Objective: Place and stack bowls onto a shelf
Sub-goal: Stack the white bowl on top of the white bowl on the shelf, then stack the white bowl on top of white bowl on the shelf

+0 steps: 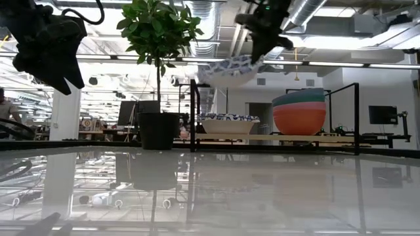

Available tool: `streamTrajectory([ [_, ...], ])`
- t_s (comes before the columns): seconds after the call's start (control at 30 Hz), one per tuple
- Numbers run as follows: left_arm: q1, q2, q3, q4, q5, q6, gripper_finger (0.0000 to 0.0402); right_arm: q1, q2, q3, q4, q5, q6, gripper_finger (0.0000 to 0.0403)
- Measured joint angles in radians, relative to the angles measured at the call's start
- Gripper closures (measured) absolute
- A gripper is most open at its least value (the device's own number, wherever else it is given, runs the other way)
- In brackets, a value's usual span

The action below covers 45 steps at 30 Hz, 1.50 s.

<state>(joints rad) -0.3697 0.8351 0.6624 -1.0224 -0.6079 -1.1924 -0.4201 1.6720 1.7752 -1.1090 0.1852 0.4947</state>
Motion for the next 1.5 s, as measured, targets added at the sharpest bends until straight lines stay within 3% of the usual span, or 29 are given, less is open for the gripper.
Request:
streamTrajectory([
  [0.17, 0.0, 0.0, 0.0, 0.0, 0.0, 0.002, 0.0109, -0.186, -0.04, 0.0, 0.068, -0.023, -0.013, 0.0382],
  [0.37, 0.0, 0.0, 0.0, 0.0, -0.008, 0.002, 0.0109, -0.298, 0.074, 0.0, 0.138, -0.149, -0.054, 0.0382],
  [0.63, 0.0, 0.0, 0.0, 0.0, 0.012, 0.003, 0.0109, -0.314, 0.214, -0.002, 0.163, -0.295, -0.101, 0.0382],
  [1.07, 0.0, 0.0, 0.0, 0.0, 0.01, -0.001, 0.0109, -0.301, 0.265, 0.0, 0.161, -0.319, -0.131, 0.0379],
  [1.5, 0.0, 0.0, 0.0, 0.0, 0.006, -0.002, 0.0109, -0.295, 0.266, 0.01, 0.134, -0.32, -0.19, 0.0178],
])
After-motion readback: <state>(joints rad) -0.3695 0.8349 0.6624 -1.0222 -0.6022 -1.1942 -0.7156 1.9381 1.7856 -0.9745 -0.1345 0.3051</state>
